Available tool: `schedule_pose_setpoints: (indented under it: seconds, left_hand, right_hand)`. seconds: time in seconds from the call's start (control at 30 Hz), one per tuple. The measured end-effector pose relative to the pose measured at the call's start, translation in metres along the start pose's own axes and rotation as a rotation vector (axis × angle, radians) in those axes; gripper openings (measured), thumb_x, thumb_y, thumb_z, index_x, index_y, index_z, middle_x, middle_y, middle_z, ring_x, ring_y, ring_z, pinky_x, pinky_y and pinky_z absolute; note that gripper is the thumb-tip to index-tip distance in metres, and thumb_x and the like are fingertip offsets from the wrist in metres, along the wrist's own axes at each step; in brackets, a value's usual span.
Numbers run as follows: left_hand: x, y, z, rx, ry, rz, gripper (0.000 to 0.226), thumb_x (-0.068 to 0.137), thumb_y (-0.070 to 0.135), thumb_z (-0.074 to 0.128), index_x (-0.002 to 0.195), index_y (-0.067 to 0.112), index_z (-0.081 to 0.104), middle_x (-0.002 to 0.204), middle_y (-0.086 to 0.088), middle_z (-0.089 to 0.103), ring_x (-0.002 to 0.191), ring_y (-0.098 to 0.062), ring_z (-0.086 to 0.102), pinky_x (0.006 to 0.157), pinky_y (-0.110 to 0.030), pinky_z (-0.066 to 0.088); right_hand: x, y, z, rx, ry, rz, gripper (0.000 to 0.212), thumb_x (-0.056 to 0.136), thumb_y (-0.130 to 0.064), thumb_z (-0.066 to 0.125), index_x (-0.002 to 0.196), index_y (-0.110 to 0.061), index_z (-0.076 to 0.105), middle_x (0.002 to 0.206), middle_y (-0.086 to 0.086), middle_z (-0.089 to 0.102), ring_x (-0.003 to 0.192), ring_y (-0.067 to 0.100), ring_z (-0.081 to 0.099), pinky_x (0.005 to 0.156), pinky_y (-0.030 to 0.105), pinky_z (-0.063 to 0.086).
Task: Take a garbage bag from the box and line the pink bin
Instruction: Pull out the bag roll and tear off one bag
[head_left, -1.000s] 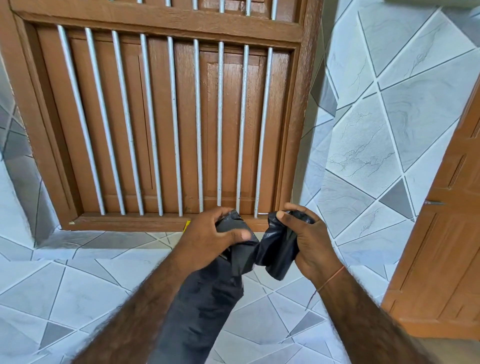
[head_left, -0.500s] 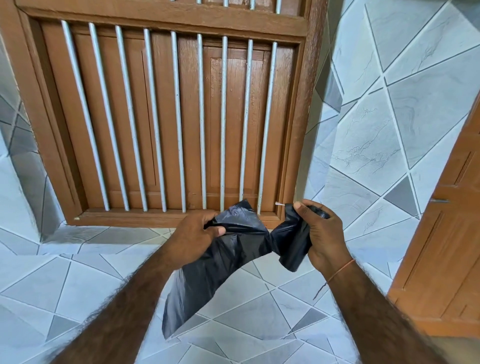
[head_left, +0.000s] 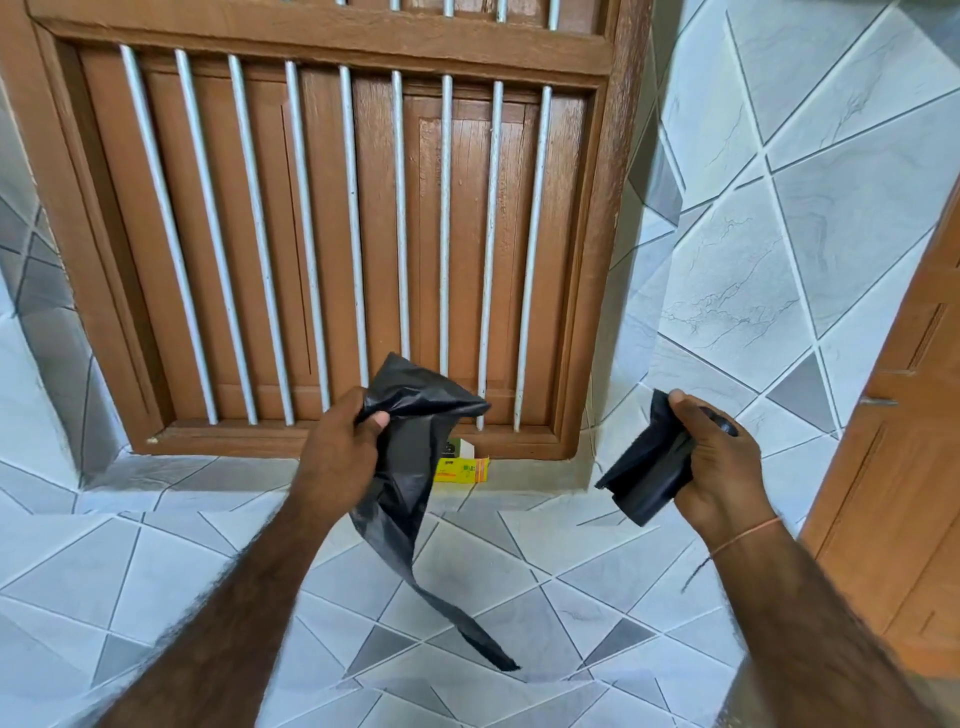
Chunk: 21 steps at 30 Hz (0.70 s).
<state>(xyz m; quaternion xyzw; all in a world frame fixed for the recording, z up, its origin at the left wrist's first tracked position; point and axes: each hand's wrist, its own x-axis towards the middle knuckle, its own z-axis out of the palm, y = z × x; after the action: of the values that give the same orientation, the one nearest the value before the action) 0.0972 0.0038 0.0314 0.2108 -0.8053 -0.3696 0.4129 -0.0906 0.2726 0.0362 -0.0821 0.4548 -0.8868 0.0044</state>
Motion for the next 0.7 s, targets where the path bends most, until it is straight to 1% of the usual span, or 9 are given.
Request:
schedule_pose_setpoints:
  seconds: [0.1, 0.17, 0.23, 0.27, 0.33, 0.47, 0.57, 0.63, 0.7]
  left_hand:
    - [-0.004, 0.003, 0.010, -0.086, 0.119, -0.071, 0.016, 0.096, 0.016, 0.048, 0.109, 0.015, 0.057, 0.103, -0.001, 0.062, 0.095, -0.022, 0.056, 0.076, -0.029, 0.038]
    - [-0.006, 0.006, 0.016, -0.446, 0.203, -0.268, 0.018, 0.095, 0.016, 0.049, 0.110, 0.015, 0.060, 0.105, -0.004, 0.066, 0.097, -0.025, 0.061, 0.075, -0.031, 0.044]
    - [-0.006, 0.007, 0.015, -0.957, 0.129, -0.468, 0.024, 0.092, 0.015, 0.055, 0.115, 0.012, 0.063, 0.110, -0.010, 0.069, 0.096, -0.027, 0.066, 0.073, -0.033, 0.053]
    - [-0.005, 0.005, 0.014, -1.127, 0.070, -0.510, 0.030, 0.090, 0.013, 0.058, 0.119, 0.009, 0.062, 0.112, -0.012, 0.068, 0.095, -0.026, 0.067, 0.073, -0.034, 0.055]
    - [-0.007, 0.005, 0.012, -1.244, -0.027, -0.523, 0.042, 0.082, 0.000, 0.060, 0.125, 0.003, 0.058, 0.117, -0.014, 0.066, 0.096, -0.027, 0.067, 0.072, -0.034, 0.057]
    - [-0.015, 0.001, 0.019, -1.072, -0.082, -0.491, 0.060, 0.071, -0.028, 0.049, 0.124, 0.001, 0.051, 0.122, -0.016, 0.063, 0.110, -0.037, 0.060, 0.077, -0.039, 0.057]
    - [-0.019, 0.007, 0.019, -0.517, -0.026, -0.298, 0.066, 0.075, -0.021, 0.056, 0.128, 0.017, 0.047, 0.118, -0.004, 0.062, 0.109, -0.029, 0.059, 0.080, -0.033, 0.053]
    - [-0.024, 0.013, 0.018, -0.210, -0.023, -0.127, 0.079, 0.079, -0.018, 0.054, 0.141, 0.026, 0.034, 0.113, 0.002, 0.058, 0.101, -0.019, 0.057, 0.079, -0.023, 0.048]
    - [-0.026, 0.009, 0.015, -0.065, -0.017, -0.046, 0.087, 0.080, -0.018, 0.052, 0.147, 0.030, 0.024, 0.110, 0.005, 0.055, 0.094, -0.015, 0.054, 0.077, -0.023, 0.047]
  right_hand:
    - [-0.004, 0.005, -0.003, 0.034, -0.011, 0.147, 0.019, 0.066, -0.023, 0.084, 0.075, -0.019, 0.069, 0.068, -0.002, 0.071, 0.066, 0.016, 0.067, 0.072, 0.033, 0.054]
    - [-0.008, 0.012, -0.001, 0.069, -0.012, 0.252, 0.021, 0.068, -0.026, 0.083, 0.076, -0.020, 0.065, 0.069, 0.000, 0.069, 0.067, 0.020, 0.065, 0.074, 0.036, 0.054]
    - [-0.012, 0.017, 0.003, 0.098, -0.029, 0.340, 0.017, 0.075, -0.026, 0.079, 0.078, -0.021, 0.063, 0.072, 0.002, 0.066, 0.070, 0.022, 0.062, 0.079, 0.039, 0.053]
    - [-0.014, 0.018, 0.005, 0.111, -0.042, 0.365, 0.014, 0.078, -0.025, 0.076, 0.078, -0.021, 0.063, 0.072, 0.003, 0.064, 0.070, 0.022, 0.061, 0.079, 0.038, 0.052]
    - [-0.019, 0.020, 0.007, 0.152, -0.068, 0.386, 0.010, 0.082, -0.018, 0.066, 0.074, -0.018, 0.061, 0.065, 0.004, 0.063, 0.068, 0.023, 0.059, 0.077, 0.035, 0.049]
    - [-0.024, 0.024, 0.007, 0.309, -0.133, 0.417, 0.018, 0.072, -0.002, 0.046, 0.060, -0.014, 0.048, 0.056, 0.006, 0.057, 0.067, 0.026, 0.053, 0.086, 0.038, 0.044]
    - [-0.025, 0.034, 0.011, 0.313, -0.273, 0.407, 0.022, 0.049, 0.001, 0.051, 0.061, -0.015, 0.041, 0.064, 0.008, 0.053, 0.072, 0.028, 0.050, 0.090, 0.039, 0.039]
    - [-0.025, 0.042, 0.014, 0.242, -0.358, 0.384, 0.023, 0.051, 0.003, 0.055, 0.065, -0.013, 0.047, 0.073, 0.010, 0.056, 0.077, 0.030, 0.052, 0.088, 0.040, 0.040]
    - [-0.026, 0.048, 0.015, 0.146, -0.401, 0.344, 0.031, 0.059, 0.003, 0.068, 0.086, -0.007, 0.058, 0.091, 0.016, 0.061, 0.091, 0.034, 0.057, 0.092, 0.044, 0.045]
